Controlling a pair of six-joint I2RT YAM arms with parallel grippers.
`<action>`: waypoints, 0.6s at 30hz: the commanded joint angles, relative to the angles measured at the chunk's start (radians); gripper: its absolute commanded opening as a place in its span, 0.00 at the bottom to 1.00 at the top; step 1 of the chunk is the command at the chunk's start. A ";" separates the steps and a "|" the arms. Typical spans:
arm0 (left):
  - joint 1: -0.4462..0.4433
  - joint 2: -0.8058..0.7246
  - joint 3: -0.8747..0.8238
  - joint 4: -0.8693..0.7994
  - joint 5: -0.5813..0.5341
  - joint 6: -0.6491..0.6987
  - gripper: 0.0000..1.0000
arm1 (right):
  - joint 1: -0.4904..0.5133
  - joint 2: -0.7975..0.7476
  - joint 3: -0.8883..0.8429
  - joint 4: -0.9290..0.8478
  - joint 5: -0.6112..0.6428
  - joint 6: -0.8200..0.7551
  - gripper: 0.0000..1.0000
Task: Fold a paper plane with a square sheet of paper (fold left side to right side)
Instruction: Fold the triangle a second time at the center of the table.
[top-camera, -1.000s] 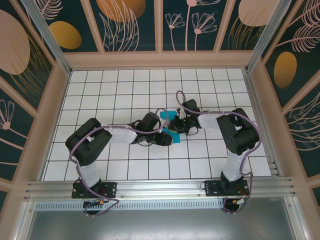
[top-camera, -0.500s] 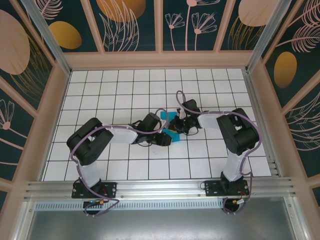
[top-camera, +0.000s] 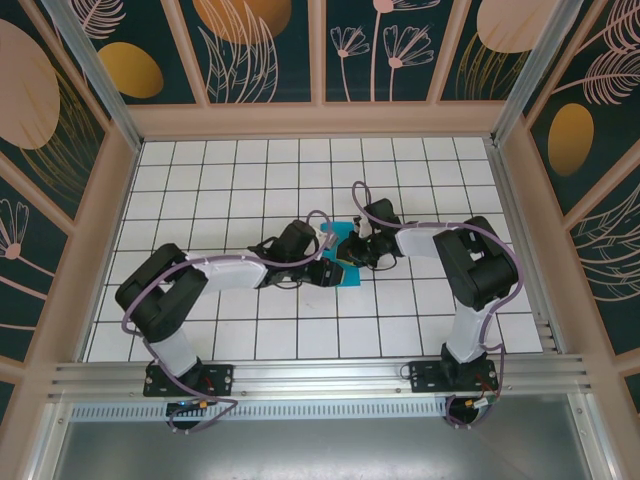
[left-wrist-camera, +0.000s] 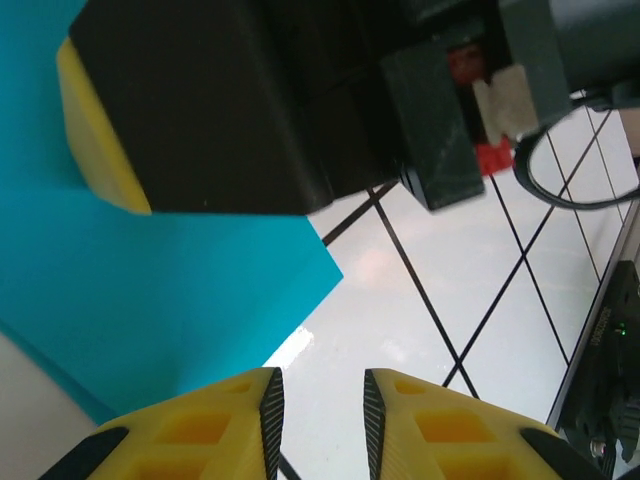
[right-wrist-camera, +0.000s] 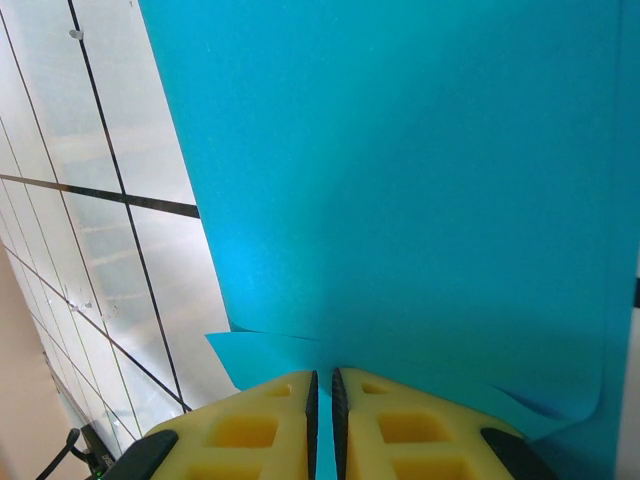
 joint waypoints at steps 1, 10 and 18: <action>0.005 0.061 0.040 0.002 -0.004 0.003 0.30 | -0.005 0.048 -0.025 -0.110 0.068 -0.024 0.17; 0.006 0.092 0.014 -0.023 -0.073 0.001 0.30 | -0.006 0.039 -0.026 -0.094 0.049 -0.021 0.17; 0.006 0.072 -0.053 -0.007 -0.060 -0.016 0.30 | -0.006 0.034 -0.023 -0.092 0.041 -0.022 0.17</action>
